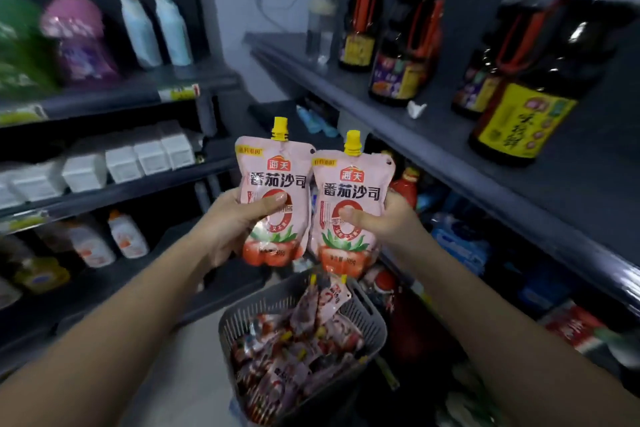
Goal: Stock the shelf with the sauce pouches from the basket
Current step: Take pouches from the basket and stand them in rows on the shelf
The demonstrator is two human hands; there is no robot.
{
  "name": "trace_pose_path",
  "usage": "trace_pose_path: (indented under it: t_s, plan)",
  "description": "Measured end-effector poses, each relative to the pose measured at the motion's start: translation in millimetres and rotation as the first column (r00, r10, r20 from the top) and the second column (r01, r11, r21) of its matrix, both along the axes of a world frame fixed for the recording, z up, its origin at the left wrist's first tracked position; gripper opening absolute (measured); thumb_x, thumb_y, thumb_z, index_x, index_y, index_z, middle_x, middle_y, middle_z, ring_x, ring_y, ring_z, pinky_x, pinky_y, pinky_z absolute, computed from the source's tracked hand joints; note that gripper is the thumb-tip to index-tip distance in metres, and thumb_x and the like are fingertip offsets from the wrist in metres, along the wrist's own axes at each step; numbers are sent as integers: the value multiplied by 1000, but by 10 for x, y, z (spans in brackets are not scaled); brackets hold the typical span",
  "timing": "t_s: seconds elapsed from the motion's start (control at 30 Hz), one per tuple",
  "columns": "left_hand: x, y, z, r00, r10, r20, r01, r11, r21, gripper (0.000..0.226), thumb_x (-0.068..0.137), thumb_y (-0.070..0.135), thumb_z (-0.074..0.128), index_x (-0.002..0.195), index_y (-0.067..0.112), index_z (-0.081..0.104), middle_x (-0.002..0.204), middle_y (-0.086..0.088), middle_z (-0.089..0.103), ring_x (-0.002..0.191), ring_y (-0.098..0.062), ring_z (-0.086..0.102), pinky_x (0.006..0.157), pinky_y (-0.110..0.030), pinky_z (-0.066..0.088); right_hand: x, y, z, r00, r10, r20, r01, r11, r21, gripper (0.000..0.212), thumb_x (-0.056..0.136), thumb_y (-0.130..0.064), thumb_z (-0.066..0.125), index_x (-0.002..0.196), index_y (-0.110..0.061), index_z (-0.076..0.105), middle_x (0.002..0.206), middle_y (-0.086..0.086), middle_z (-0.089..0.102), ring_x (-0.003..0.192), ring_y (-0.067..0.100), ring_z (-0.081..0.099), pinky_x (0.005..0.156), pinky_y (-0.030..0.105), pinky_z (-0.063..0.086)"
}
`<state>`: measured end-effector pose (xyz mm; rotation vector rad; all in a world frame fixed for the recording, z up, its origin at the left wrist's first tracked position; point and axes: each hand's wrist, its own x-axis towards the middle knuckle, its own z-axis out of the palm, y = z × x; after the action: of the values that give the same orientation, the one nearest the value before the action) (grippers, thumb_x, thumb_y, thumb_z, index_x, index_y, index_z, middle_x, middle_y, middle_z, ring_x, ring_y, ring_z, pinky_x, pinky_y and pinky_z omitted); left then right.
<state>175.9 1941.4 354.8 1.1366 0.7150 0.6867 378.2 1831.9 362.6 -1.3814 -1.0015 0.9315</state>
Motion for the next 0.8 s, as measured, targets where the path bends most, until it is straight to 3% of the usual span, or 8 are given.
trace_pose_path:
  t_s: [0.17, 0.27, 0.53, 0.67, 0.8]
  plan:
    - [328, -264, 402, 985, -132, 112, 124, 989, 77, 25, 61, 18, 73, 85, 13, 73, 81, -6, 77, 68, -17, 73, 55, -25, 56, 89, -615, 443, 980, -176, 91, 170, 983, 70, 27, 76, 0, 73, 99, -11, 68, 95, 4, 74, 84, 16, 71, 75, 30, 59]
    - [613, -500, 600, 959, -252, 128, 237, 964, 123, 31, 59, 16, 74, 89, 11, 73, 84, -9, 77, 71, -20, 74, 56, -25, 57, 209, -1077, 642, 958, -276, 78, 269, 959, 90, 23, 73, -2, 74, 89, -18, 68, 82, -4, 77, 77, 13, 73, 62, 26, 59]
    - [1337, -1345, 1006, 848, -504, 165, 471, 859, 199, 25, 60, 16, 73, 85, 13, 74, 84, -8, 77, 72, -21, 74, 53, -24, 56, 390, -2288, 1144, 840, -535, 93, 521, 842, 140, 24, 73, -2, 74, 92, -15, 69, 85, 2, 77, 75, 18, 74, 55, 22, 57]
    - [1660, -1867, 1125, 774, -610, 170, 574, 789, 221, 32, 61, 15, 73, 93, 12, 71, 88, -10, 76, 76, -23, 74, 55, -27, 57, 483, -2895, 1242, 743, -665, 78, 649, 744, 156, 25, 74, -1, 74, 94, -14, 68, 93, 6, 76, 86, 22, 73, 75, 33, 59]
    - [1961, -2391, 1218, 729, -667, 154, 624, 740, 252, 25, 61, 13, 74, 85, 12, 71, 79, -9, 76, 64, -20, 73, 47, -24, 54, 587, -3492, 1267, 675, -738, 25, 726, 669, 158, 23, 73, 0, 75, 92, -12, 68, 87, 4, 77, 80, 21, 74, 67, 30, 60]
